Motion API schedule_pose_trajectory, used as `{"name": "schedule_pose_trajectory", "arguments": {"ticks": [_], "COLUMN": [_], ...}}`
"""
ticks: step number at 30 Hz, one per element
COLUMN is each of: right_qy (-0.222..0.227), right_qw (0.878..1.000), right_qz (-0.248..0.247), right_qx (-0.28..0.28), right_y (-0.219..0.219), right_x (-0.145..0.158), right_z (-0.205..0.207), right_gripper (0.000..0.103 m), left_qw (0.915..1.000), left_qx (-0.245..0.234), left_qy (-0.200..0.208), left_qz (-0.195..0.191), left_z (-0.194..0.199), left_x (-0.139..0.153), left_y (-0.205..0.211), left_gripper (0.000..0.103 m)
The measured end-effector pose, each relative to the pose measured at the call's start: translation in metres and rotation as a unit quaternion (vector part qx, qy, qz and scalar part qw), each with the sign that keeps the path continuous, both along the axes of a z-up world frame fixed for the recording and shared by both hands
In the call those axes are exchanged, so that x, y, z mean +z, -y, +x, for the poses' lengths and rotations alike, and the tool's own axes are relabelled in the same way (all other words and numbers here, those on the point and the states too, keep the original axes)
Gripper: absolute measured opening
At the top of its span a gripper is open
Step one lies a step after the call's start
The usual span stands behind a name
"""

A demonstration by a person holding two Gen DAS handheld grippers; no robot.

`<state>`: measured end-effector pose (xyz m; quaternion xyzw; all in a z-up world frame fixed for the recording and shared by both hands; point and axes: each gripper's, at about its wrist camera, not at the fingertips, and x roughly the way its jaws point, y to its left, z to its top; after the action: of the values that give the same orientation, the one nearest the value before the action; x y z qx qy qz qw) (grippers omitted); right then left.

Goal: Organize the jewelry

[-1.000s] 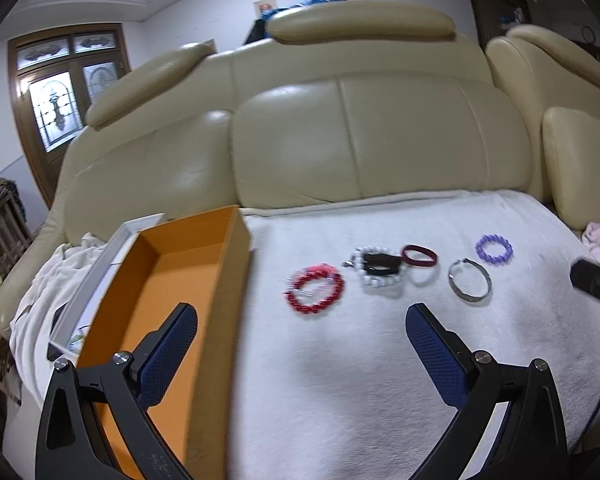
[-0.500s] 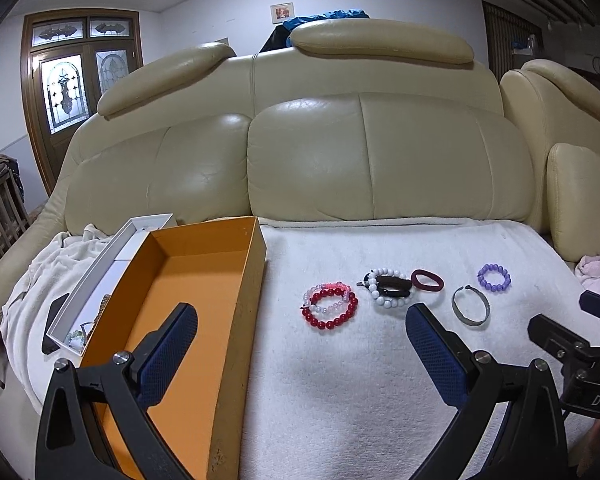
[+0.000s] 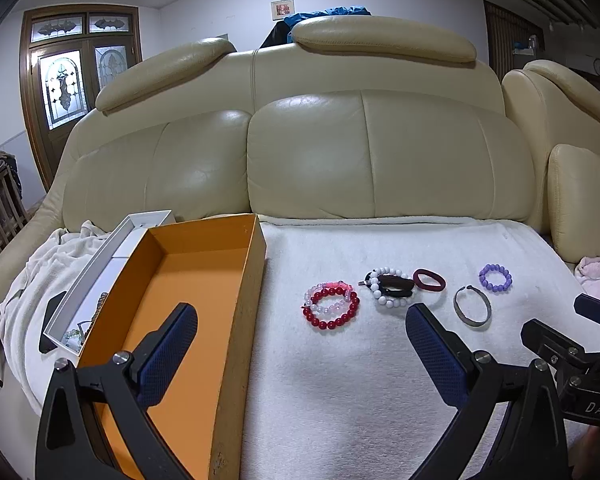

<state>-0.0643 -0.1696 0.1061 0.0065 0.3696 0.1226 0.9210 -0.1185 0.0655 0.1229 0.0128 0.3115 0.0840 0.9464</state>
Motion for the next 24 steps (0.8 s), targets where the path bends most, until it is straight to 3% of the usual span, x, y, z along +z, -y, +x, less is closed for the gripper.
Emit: {"name": "schedule_pose_trajectory", "arguments": {"ticks": [24], "right_qy": [-0.016], "right_qw": [1.000], "right_qz": [-0.003], "right_qx": [-0.001], "right_y": [-0.004], "right_x": [-0.012], "right_z": [0.006], "right_gripper": [0.103], "left_qw": [0.9999], "left_qx": [0.007], "left_qy": [-0.010], "left_qz": [0.005], "left_z": [0.005], "left_x": [-0.005], "left_y": [-0.002], "left_gripper": [0.103]}}
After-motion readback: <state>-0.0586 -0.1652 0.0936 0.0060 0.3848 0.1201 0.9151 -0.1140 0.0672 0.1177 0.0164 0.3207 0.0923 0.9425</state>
